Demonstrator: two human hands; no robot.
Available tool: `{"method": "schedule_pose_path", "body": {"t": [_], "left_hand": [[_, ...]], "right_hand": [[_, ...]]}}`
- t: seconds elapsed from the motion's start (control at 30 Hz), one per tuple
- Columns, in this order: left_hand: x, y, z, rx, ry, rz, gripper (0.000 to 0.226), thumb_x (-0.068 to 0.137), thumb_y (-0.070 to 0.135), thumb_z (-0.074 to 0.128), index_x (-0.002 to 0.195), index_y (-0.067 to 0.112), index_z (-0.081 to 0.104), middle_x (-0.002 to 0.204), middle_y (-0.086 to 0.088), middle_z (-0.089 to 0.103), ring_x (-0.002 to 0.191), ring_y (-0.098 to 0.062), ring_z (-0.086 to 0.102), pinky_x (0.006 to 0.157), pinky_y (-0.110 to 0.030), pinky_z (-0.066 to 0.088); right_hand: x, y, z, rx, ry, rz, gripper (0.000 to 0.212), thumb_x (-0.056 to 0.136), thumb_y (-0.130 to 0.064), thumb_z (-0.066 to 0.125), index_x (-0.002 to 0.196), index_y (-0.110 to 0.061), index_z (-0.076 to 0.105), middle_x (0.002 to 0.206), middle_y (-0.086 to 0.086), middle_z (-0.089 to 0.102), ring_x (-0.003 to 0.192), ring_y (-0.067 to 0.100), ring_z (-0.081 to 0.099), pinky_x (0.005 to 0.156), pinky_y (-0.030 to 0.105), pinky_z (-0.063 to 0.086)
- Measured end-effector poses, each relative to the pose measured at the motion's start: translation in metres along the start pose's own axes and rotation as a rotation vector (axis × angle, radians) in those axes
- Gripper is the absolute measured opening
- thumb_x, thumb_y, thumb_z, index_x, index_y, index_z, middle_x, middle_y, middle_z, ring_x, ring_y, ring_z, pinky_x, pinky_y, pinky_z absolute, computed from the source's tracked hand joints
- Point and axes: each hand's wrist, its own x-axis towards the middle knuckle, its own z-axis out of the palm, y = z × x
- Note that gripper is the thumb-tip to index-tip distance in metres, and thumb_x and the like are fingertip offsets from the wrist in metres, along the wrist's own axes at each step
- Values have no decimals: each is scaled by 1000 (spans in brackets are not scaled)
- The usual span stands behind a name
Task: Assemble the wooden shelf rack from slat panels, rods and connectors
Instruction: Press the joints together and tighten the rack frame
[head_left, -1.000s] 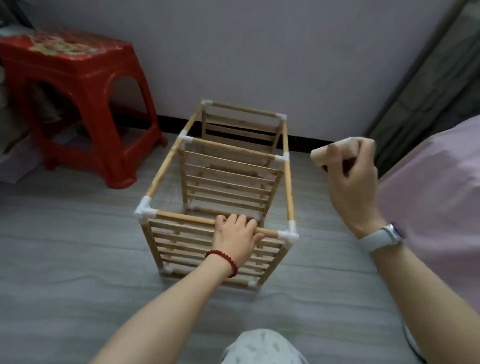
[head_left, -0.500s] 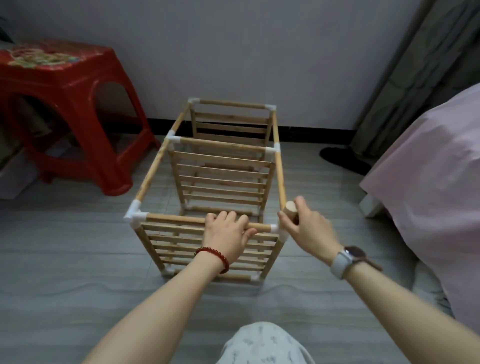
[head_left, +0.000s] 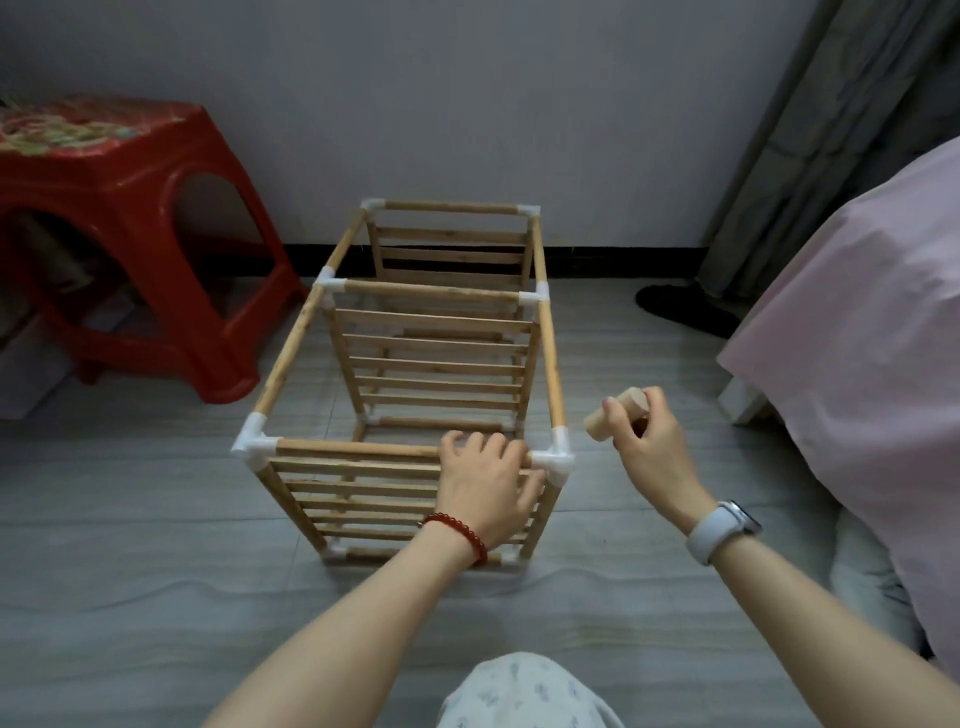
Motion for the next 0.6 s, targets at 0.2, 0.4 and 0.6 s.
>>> {"method": "schedule_pose_path", "body": {"t": [0.2,0.4,0.6], "left_hand": [[34,40,-2,-87,-133,-149,51,89,63,41,107,18,57,105,-1,63,99,-21,54,89,-39,28],[43,20,-37,-296,77,-239,42,89,61,42,95,22,56,92,5,57,90,-17,50,85,-36,25],[38,0,-91,-725,279,-370,35,90,58,44,91,24,56,87,6,59,89,-13,49,83,-33,24]], "right_hand": [[-1,21,0,153,104,200,18,91,-41,53,83,-27,46,77,-4,58,70,17,58,63,31,45],[4,10,-5,297,100,290,24,93,-44,49,93,-20,49,51,-6,57,40,-1,48,39,17,37],[18,-43,4,619,-30,401,28,97,-41,42,98,-13,46,65,9,66,37,9,49,33,18,36]]}}
